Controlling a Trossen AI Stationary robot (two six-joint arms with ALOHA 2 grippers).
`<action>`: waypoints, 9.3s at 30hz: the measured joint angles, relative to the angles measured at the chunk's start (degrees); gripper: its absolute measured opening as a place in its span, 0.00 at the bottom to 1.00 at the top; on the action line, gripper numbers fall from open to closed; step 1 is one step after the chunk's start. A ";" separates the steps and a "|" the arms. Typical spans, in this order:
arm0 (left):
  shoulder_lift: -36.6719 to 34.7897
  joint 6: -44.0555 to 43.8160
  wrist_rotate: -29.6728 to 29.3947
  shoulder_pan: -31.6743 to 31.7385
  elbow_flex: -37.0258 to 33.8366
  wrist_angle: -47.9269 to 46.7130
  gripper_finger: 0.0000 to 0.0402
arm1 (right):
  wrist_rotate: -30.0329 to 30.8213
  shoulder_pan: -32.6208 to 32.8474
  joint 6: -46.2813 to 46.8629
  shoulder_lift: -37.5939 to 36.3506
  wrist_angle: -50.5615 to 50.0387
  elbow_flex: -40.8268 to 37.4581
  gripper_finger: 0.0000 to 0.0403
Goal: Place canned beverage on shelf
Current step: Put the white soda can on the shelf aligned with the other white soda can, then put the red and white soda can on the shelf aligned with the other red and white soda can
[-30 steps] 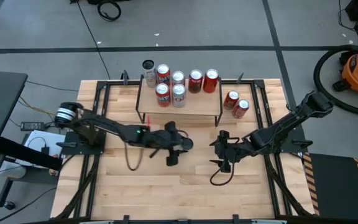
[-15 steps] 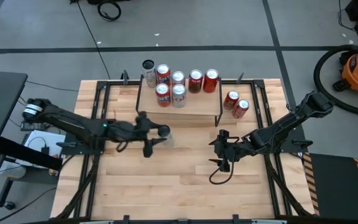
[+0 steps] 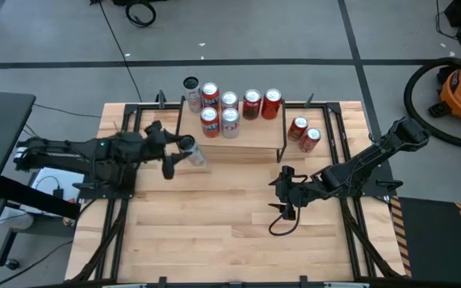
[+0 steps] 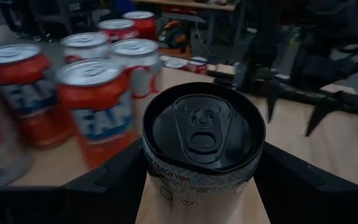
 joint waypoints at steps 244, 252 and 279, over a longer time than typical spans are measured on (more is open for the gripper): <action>32.60 10.66 18.95 -13.47 1.97 26.64 0.54 | -2.39 -7.98 11.68 -1.92 -46.53 19.66 0.87; 32.99 9.14 14.72 -14.22 -5.05 40.17 0.53 | -4.13 -27.78 5.16 -1.92 -63.33 25.35 0.87; 33.06 8.99 14.56 -14.25 -5.17 39.40 0.53 | -12.46 -66.29 -15.21 1.49 -56.05 21.41 0.89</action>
